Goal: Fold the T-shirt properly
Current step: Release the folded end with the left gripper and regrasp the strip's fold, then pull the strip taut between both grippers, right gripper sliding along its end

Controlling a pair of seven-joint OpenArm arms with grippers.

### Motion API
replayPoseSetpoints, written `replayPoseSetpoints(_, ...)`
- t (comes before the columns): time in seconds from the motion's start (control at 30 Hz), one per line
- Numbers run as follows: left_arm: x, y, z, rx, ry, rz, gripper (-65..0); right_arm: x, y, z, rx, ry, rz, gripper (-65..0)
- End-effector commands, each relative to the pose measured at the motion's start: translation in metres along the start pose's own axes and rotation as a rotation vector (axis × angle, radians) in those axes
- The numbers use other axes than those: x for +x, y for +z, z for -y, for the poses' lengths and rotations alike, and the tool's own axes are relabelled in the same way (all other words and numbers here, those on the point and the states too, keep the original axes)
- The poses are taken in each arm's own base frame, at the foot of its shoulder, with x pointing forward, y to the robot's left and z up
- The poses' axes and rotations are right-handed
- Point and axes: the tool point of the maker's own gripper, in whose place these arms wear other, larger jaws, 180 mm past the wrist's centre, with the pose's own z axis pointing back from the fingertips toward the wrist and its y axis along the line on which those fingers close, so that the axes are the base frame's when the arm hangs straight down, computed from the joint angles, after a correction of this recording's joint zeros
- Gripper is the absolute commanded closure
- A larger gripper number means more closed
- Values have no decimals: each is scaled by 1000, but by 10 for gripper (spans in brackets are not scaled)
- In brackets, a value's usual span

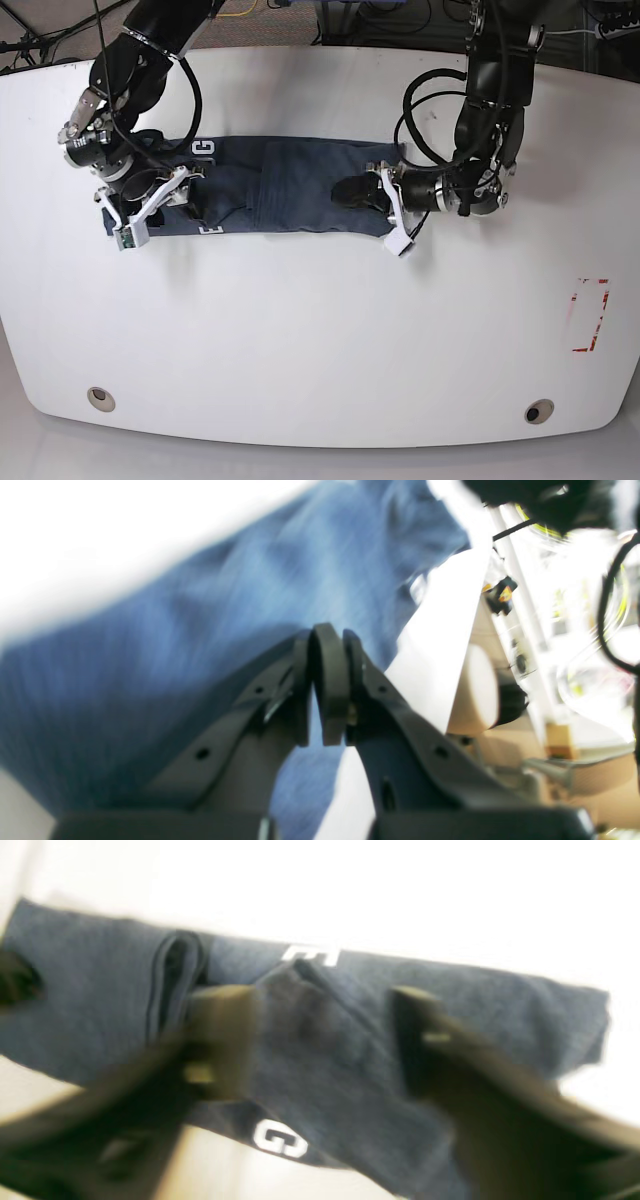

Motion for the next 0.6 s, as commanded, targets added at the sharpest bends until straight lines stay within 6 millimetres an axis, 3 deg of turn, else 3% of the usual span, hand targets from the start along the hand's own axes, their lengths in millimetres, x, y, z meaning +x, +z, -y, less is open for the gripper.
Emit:
replayPoseSetpoints(0.0, 11, 3, -5, -5, 22, 62, -8, 23, 17, 25, -45, -34, 82, -552)
replayPoseSetpoints(0.1, -7, 9, -19, 23, 64, 38, -8, 25, 21, 39, -43, -109, 115, -607)
replayPoseSetpoints(0.23, -20, 14, -35, 73, 83, 11, -10, 26, 31, 78, -69, -231, 145, -587)
replayPoseSetpoints(0.57, -50, 19, -59, 213, -6, -143, -10, -5, 38, 131, -62, -398, 99, -579)
